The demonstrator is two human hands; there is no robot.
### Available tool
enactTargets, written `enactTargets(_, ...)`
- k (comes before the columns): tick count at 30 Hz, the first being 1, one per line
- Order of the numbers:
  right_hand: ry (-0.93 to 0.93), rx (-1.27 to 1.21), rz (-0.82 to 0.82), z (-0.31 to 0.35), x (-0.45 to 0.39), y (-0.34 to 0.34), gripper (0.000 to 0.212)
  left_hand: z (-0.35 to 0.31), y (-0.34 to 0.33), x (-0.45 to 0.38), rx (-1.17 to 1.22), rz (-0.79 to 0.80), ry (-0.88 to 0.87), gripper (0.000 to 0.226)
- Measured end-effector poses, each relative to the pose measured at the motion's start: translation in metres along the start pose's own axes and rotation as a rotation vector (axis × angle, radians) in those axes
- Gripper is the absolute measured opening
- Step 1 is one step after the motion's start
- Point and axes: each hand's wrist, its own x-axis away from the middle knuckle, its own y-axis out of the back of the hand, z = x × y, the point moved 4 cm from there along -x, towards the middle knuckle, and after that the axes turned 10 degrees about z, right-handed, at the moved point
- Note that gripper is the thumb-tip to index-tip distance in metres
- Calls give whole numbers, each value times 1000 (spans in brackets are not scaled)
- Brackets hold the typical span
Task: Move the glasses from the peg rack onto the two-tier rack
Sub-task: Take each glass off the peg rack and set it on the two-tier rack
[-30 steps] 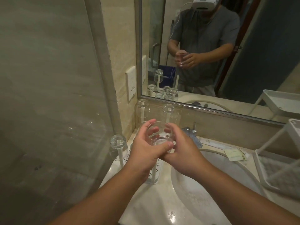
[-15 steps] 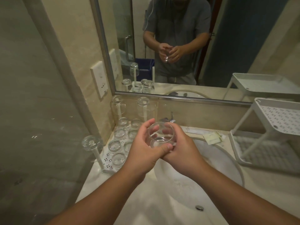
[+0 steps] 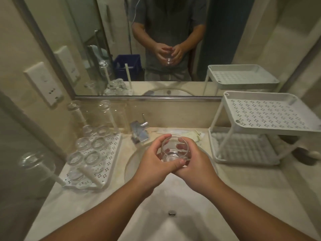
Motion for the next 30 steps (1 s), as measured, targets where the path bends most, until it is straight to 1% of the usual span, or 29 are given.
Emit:
enactTargets(4,-37,-24,-33,-36,13,43,79,14,-52,-21,1,57,50,74)
enactTargets(7,-66,-34,-55,-64,23,75,82,27,-88,-38,-10,90,87,76)
enactTargets(14,-119,85,-173,-130,41,141,84,60,-164,-78,-107,175,169,78)
enactTargets(20,-184,136,-189,-179,45,175,82,90,-207,-108,-169,257,249,87)
enactTargets(25,-198,139,-212,-210,35,192,87,104,-228,-131,-219,253,277,88)
enactTargets(29,-209,79,-248,-229,19,204,87,115,-235,-145,-176,172,323,85)
enactTargets(30,-210,76,-256,-233,15,207,88,119,-236,-148,-156,159,343,81)
